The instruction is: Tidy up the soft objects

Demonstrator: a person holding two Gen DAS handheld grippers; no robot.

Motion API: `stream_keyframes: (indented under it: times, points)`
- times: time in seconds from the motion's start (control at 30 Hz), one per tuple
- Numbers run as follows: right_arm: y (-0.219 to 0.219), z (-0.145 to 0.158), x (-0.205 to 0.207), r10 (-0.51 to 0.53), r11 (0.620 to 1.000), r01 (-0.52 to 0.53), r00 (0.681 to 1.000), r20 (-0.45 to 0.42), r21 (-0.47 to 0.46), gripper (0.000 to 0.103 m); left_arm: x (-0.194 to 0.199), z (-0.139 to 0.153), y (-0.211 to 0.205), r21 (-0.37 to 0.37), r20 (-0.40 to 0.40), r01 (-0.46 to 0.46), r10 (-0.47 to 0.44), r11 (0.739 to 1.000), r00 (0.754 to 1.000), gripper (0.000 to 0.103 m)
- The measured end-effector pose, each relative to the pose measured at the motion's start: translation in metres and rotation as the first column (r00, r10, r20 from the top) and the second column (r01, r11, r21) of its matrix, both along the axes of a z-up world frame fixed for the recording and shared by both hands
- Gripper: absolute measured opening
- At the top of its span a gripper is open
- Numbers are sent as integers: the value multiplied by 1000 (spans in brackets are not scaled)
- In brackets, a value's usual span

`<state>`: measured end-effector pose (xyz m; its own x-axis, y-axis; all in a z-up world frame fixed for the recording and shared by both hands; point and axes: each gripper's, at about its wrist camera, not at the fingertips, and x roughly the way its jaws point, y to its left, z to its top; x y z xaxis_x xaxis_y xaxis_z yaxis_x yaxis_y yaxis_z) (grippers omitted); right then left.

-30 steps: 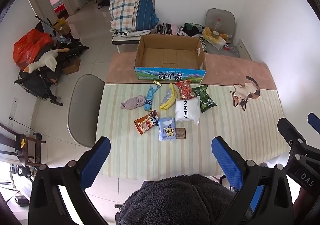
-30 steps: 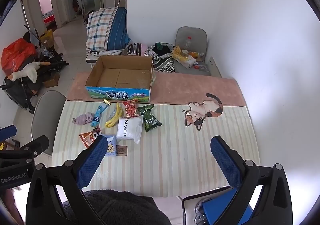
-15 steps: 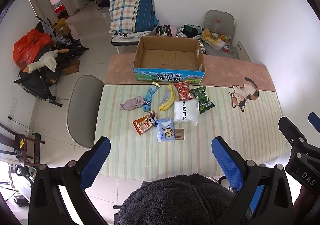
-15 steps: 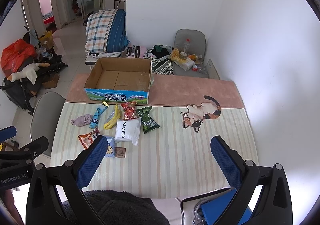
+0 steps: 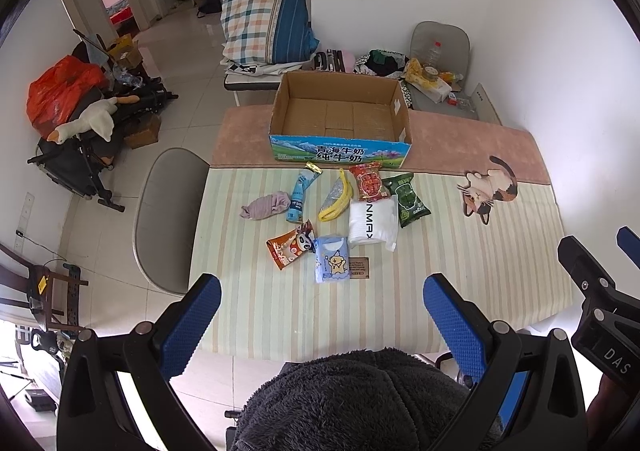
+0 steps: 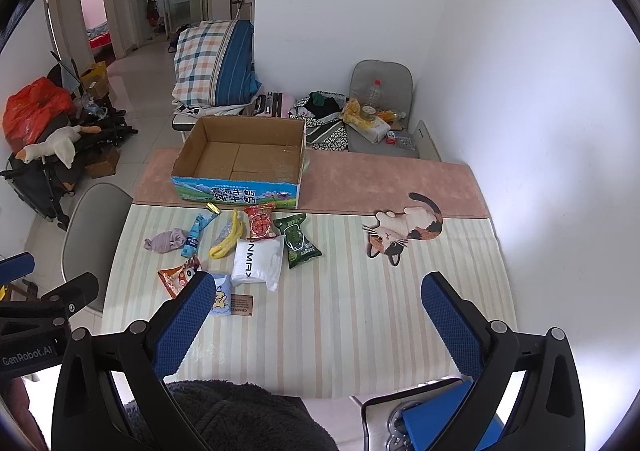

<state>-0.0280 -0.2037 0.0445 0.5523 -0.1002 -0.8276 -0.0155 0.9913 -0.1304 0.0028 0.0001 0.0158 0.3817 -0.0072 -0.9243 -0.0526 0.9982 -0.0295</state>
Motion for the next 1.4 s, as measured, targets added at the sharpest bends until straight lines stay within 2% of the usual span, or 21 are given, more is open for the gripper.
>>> stream_keyframes:
  times: [0.2, 1.4]
  points:
    - [1, 8, 1, 6, 1000, -6, 1000, -1, 0, 103, -6, -2, -1, 0, 1, 1, -1, 1000, 1000, 103]
    - [1, 4, 5, 8, 1000, -8, 1000, 7, 6, 103, 0, 0, -4, -5, 4, 0, 0, 1000, 1000, 103]
